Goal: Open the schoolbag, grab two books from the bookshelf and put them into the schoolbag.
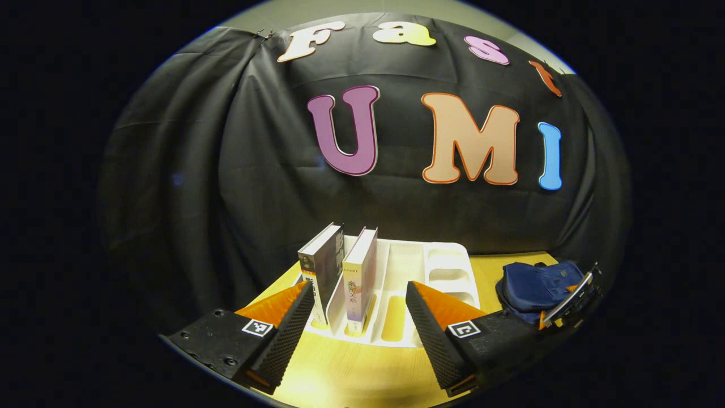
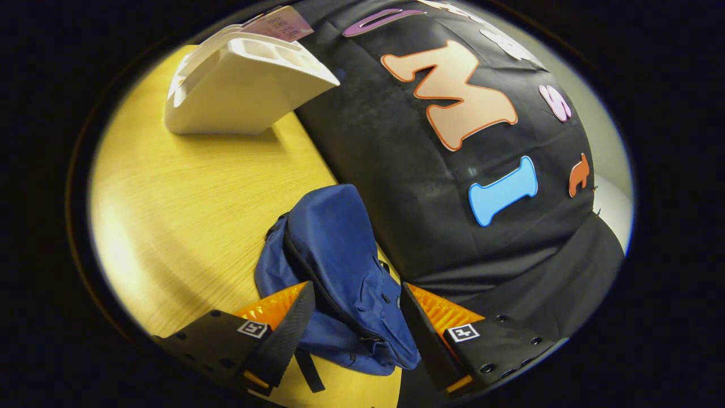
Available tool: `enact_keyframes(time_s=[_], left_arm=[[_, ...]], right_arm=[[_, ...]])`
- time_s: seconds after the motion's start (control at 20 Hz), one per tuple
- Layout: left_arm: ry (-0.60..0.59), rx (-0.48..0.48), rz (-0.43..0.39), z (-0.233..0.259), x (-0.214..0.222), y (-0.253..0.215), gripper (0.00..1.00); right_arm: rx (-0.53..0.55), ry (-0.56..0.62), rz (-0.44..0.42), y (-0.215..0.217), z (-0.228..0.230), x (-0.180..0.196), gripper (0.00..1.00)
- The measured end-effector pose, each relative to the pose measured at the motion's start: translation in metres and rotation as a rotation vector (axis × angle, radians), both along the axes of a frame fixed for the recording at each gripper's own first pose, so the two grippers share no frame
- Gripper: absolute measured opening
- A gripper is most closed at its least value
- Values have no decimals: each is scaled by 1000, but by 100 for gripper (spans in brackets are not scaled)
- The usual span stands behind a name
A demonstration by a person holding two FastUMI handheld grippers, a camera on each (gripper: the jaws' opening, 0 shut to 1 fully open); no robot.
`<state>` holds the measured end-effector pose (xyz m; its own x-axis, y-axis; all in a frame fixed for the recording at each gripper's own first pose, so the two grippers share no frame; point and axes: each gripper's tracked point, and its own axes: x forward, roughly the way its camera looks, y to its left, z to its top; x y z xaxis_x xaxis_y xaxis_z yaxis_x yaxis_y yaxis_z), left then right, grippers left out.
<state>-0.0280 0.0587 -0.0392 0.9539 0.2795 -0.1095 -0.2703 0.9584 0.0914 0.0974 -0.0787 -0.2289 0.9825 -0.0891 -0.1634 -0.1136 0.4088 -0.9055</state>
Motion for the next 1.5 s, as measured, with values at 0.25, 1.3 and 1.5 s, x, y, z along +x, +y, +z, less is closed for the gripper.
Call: enact_keyframes(time_s=[0.25, 1.3, 1.5], left_arm=[[25, 34, 22, -7, -5, 3, 95], [75, 4, 10, -26, -11, -11, 95], [83, -3, 11, -30, -11, -12, 96]], right_arm=[[-31, 3, -37, -15, -10, 10, 93], [-41, -43, -66, -19, -5, 58, 59], [-44, -65, -73, -20, -1, 67, 10]])
